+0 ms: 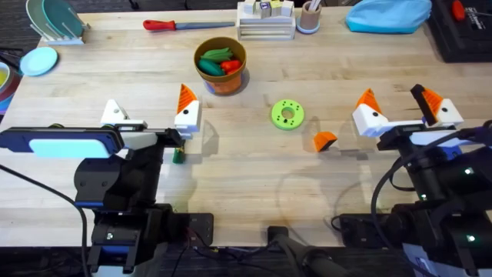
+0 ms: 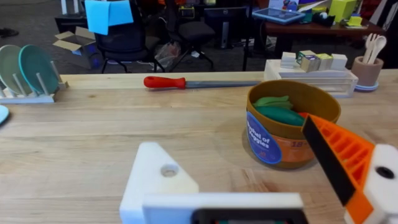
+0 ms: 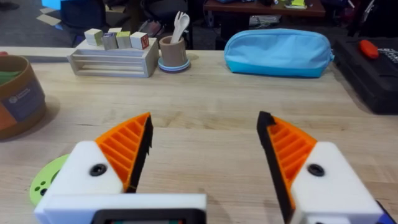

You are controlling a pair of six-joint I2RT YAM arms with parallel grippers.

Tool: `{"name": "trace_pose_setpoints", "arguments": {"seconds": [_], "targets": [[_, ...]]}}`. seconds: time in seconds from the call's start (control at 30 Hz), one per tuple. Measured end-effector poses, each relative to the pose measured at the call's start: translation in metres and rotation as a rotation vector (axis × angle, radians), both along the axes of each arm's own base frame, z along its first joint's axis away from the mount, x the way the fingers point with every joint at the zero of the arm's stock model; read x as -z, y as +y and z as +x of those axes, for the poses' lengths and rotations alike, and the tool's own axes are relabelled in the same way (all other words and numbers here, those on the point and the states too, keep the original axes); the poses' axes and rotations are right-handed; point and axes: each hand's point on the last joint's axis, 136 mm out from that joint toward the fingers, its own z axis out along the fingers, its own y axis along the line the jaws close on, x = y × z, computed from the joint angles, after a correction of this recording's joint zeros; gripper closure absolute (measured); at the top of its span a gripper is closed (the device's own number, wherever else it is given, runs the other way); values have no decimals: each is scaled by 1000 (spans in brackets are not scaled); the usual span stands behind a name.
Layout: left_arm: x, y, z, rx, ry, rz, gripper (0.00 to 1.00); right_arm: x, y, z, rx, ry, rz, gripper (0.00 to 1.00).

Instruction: Pick up the gripper from the table and insert it into the empty holder that is missing its gripper. Then pick up a screw, insert it into the mounting hole, and use the screwdriver to tighten it. Finally, clean up the table by picking up the vegetable and placing it into the bucket.

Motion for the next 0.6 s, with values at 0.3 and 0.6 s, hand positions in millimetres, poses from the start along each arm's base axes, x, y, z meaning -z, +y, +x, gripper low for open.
{"name": "trace_pose_setpoints", "arguments": {"seconds": [0.3,0.6], "targets": [[0,0,0,0,0,0,8,2,0,0,1,11,0,9],[6,0,-1,-1,35,-31,9,0,0,0,1,4,10,10]]}}
